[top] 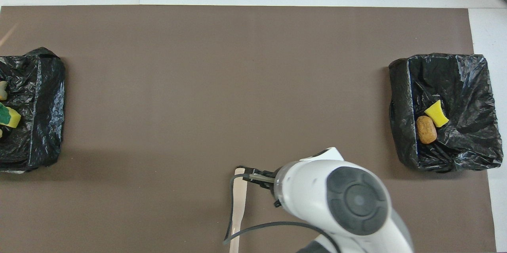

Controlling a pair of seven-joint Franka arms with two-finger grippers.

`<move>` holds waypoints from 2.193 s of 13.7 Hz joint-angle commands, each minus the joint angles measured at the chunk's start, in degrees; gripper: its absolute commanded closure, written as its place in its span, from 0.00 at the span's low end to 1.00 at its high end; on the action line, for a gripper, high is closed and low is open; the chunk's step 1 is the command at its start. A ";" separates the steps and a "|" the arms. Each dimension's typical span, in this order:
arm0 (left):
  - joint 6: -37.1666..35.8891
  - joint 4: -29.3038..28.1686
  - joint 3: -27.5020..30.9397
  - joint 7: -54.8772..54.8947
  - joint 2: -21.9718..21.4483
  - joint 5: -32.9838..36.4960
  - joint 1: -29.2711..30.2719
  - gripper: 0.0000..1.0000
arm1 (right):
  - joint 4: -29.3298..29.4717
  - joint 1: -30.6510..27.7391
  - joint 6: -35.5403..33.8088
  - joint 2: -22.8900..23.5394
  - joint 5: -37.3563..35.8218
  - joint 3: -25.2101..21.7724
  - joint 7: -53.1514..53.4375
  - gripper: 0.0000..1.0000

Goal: Sweep and dump trash in bin

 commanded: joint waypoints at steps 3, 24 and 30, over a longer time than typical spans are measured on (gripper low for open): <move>-1.13 -3.18 0.27 -0.99 -2.94 -9.28 -3.09 1.00 | 10.47 -17.79 -11.90 -0.21 -0.33 0.31 -19.66 0.00; -8.00 -13.02 0.18 -77.31 -3.21 -55.19 -28.56 1.00 | 38.45 -31.96 -29.49 16.42 -12.90 0.22 -37.08 0.00; 3.24 -13.02 0.27 -102.31 4.18 -58.44 -40.52 1.00 | 31.75 -32.06 -29.40 12.10 -12.90 0.31 -38.24 0.00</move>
